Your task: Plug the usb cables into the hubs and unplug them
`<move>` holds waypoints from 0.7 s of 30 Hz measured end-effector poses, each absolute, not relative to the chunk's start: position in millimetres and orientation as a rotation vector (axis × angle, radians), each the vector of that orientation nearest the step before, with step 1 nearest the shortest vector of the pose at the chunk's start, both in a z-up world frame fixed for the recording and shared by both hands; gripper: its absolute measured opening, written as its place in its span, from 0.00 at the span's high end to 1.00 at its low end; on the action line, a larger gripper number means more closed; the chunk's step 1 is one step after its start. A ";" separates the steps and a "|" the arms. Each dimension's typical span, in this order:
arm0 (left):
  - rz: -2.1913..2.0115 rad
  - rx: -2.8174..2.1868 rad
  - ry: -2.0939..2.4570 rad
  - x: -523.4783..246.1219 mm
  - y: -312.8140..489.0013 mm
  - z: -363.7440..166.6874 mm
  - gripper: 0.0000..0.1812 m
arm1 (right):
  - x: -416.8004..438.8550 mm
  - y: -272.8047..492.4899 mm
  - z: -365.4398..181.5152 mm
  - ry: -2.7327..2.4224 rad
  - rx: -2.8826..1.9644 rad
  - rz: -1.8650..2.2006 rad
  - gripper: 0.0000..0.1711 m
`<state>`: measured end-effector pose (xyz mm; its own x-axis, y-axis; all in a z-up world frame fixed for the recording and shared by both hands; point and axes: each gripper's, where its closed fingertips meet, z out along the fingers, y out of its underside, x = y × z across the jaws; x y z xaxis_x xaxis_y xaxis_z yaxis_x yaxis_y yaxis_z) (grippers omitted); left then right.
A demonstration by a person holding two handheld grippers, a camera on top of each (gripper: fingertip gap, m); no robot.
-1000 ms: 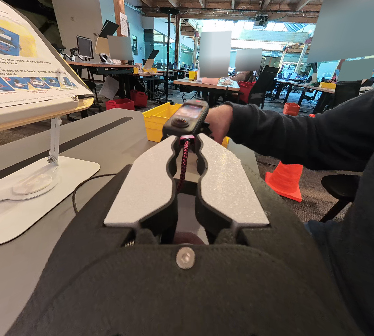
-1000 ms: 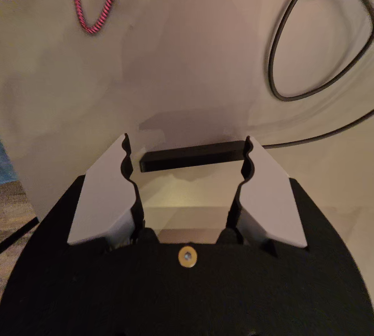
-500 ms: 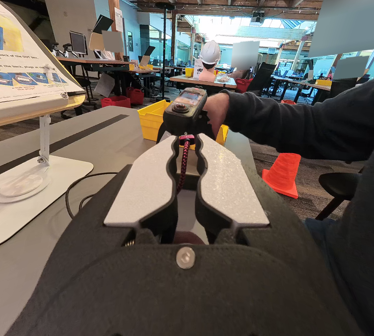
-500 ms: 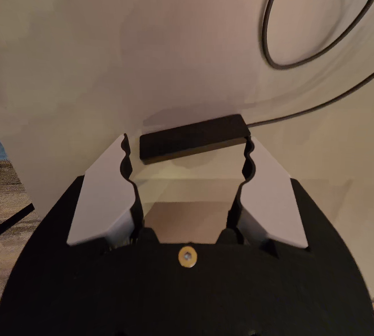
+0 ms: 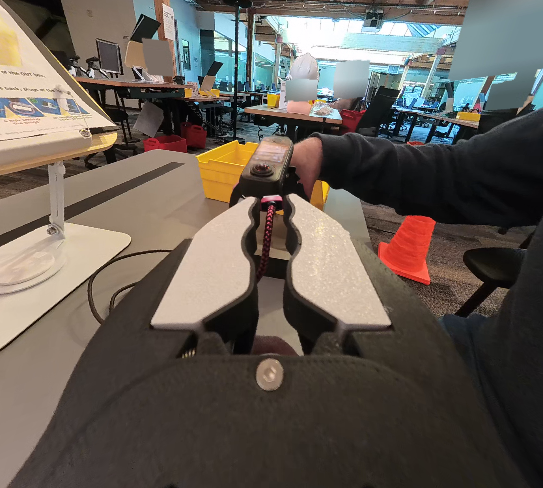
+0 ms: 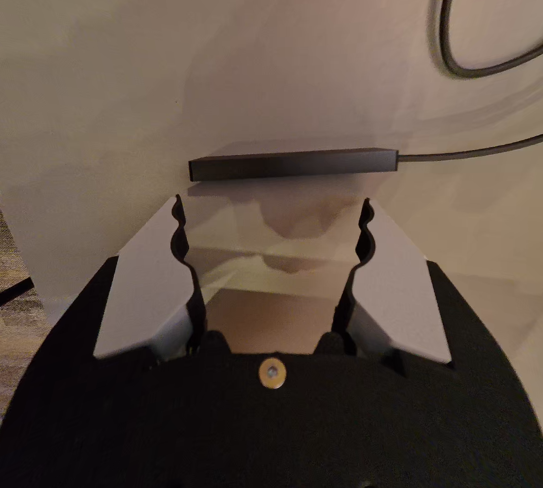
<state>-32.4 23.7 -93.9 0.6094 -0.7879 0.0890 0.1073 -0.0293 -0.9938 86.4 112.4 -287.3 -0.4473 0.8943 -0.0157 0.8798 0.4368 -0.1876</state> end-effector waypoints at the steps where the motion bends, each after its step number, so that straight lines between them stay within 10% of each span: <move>1: -0.794 -1.429 0.620 -32.4 23.6 -93.9 0.92 | 84.3 113.0 -284.1 -2.588 -1.590 0.264 0.31; 10: -0.794 -1.429 0.622 -31.9 24.1 -95.0 0.92 | 67.8 109.5 -269.3 -2.695 -1.429 0.053 0.19; 21: -0.794 -1.419 0.616 -36.3 21.5 -94.5 0.92 | 58.3 121.0 -282.6 -2.654 -1.508 0.058 0.29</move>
<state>-36.3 21.5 -94.5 0.6102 -0.7876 0.0856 0.1128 -0.0205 -0.9934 58.3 121.0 -282.6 -0.5089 0.8588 0.0584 0.8555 0.5121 -0.0769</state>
